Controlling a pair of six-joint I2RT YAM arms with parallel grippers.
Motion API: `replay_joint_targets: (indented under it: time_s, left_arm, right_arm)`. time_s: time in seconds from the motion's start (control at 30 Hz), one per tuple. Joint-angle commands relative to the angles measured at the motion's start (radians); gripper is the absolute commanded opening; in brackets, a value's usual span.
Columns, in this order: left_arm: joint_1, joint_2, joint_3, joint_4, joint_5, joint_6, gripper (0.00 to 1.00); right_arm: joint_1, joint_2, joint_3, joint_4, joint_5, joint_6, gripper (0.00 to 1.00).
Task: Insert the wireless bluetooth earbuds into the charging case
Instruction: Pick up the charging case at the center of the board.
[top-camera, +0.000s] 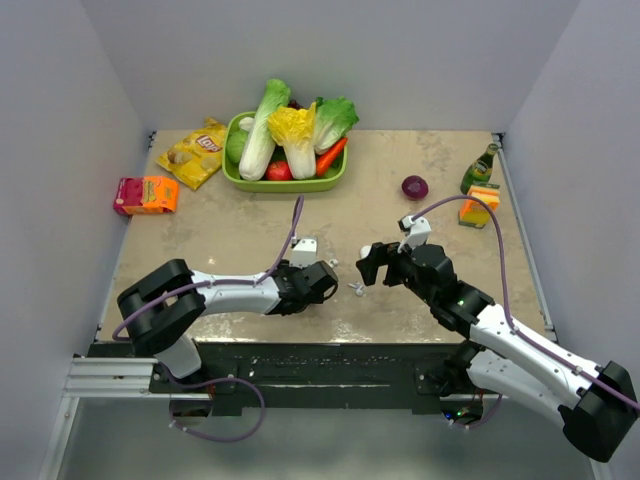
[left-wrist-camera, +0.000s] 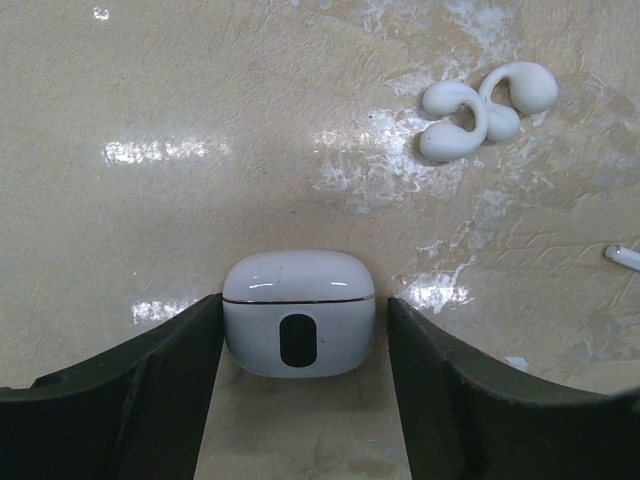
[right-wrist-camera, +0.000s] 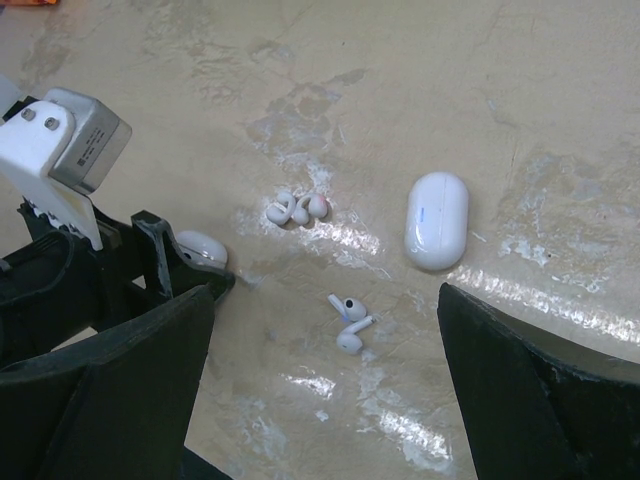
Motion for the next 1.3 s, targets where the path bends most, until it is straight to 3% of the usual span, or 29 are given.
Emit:
replay_joint_targets:
  time_s: [0.0,0.07,0.13,0.17,0.2,0.3,0.53,0.63,0.73,0.77,0.83,0.87,0.97,1.03,1.1,1.2,1.27]
  left_arm:
    - [-0.016,0.033,-0.045,-0.103,0.089,-0.034,0.70]
    - [-0.019,0.033,-0.047,-0.103,0.090,-0.036,0.67]
    - [-0.020,0.030,-0.053,-0.100,0.090,-0.034,0.54]
    - [-0.020,0.027,-0.056,-0.095,0.090,-0.034,0.46]
    - [-0.020,0.024,-0.061,-0.083,0.090,-0.034,0.24]
    - [-0.020,-0.003,-0.076,-0.046,0.063,-0.017,0.00]
    - [-0.019,-0.261,-0.179,0.197,-0.060,0.169,0.00]
    - [-0.020,-0.416,-0.270,0.459,-0.031,0.355,0.00]
    - [-0.020,-0.537,-0.359,0.713,0.049,0.533,0.00]
    - [-0.020,-0.571,-0.389,0.864,0.122,0.591,0.00]
    - [-0.020,-0.597,-0.497,1.039,0.231,0.762,0.00]
    - [-0.019,-0.614,-0.540,1.222,0.318,0.817,0.00]
    - [-0.020,-0.609,-0.670,1.525,0.377,0.886,0.00]
    - [-0.020,-0.590,-0.690,1.589,0.398,0.895,0.00]
    - [-0.020,-0.570,-0.685,1.614,0.461,0.935,0.00]
    - [-0.020,-0.542,-0.720,1.753,0.541,0.968,0.00]
    - [-0.020,-0.519,-0.759,1.852,0.564,0.995,0.00]
  right_arm:
    - [0.000,-0.011,-0.002,0.039,0.011,0.007,0.96]
    - [0.002,-0.014,-0.001,0.039,0.013,0.006,0.96]
    - [0.002,-0.019,0.001,0.034,0.013,0.006,0.96]
    - [0.000,-0.020,0.002,0.034,0.013,0.007,0.96]
    - [0.000,-0.020,0.004,0.031,0.010,0.006,0.96]
    - [0.002,-0.026,0.016,0.019,0.003,0.007,0.96]
    - [0.000,-0.019,0.114,-0.036,-0.013,-0.007,0.96]
    - [0.000,0.006,0.174,-0.055,-0.049,-0.019,0.96]
    - [0.002,0.050,0.247,-0.078,-0.136,-0.037,0.95]
    - [0.000,0.059,0.266,-0.086,-0.153,-0.042,0.95]
    - [0.003,0.081,0.329,-0.138,-0.136,-0.045,0.95]
    - [0.005,0.099,0.349,-0.162,-0.110,-0.045,0.94]
    - [0.034,0.165,0.441,-0.298,0.096,-0.076,0.92]
    - [0.066,0.194,0.497,-0.388,0.271,-0.102,0.93]
    - [0.077,0.191,0.505,-0.391,0.347,-0.102,0.95]
    - [0.078,0.074,0.418,-0.243,0.275,-0.100,0.98]
    - [0.075,0.023,0.363,-0.153,0.065,-0.109,0.98]
